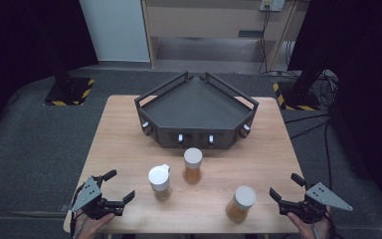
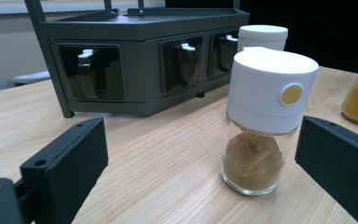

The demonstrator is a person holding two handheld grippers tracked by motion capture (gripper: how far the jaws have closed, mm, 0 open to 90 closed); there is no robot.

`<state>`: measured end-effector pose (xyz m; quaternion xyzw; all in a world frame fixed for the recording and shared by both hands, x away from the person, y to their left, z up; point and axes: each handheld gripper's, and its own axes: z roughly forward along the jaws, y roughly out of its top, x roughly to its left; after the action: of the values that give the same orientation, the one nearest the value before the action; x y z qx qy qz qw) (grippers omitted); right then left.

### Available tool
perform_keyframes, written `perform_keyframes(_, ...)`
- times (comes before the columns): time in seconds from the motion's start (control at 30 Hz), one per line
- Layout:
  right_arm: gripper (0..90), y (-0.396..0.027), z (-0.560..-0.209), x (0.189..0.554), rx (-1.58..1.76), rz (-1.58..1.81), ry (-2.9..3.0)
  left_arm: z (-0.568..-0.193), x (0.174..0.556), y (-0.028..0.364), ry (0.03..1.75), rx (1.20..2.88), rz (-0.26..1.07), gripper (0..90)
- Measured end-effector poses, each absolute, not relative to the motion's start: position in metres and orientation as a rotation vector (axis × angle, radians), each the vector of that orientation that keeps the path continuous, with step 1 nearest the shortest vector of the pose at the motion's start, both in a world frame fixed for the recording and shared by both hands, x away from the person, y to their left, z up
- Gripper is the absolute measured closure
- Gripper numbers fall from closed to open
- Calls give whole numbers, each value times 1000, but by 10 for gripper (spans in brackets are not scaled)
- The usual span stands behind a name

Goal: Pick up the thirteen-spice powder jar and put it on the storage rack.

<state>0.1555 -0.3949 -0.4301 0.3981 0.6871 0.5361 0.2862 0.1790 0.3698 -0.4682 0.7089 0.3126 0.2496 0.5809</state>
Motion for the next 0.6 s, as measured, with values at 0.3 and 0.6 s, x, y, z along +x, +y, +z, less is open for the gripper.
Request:
perform_keyframes(0.3, 47, -395, -429, 155, 1074, 1437, 1835, -468, 179, 369, 726, 1667, 578, 11)
perform_keyframes(0.6, 54, -395, -429, 155, 1081, 1433, 1833, -461, 180, 372, 773, 1643, 559, 11)
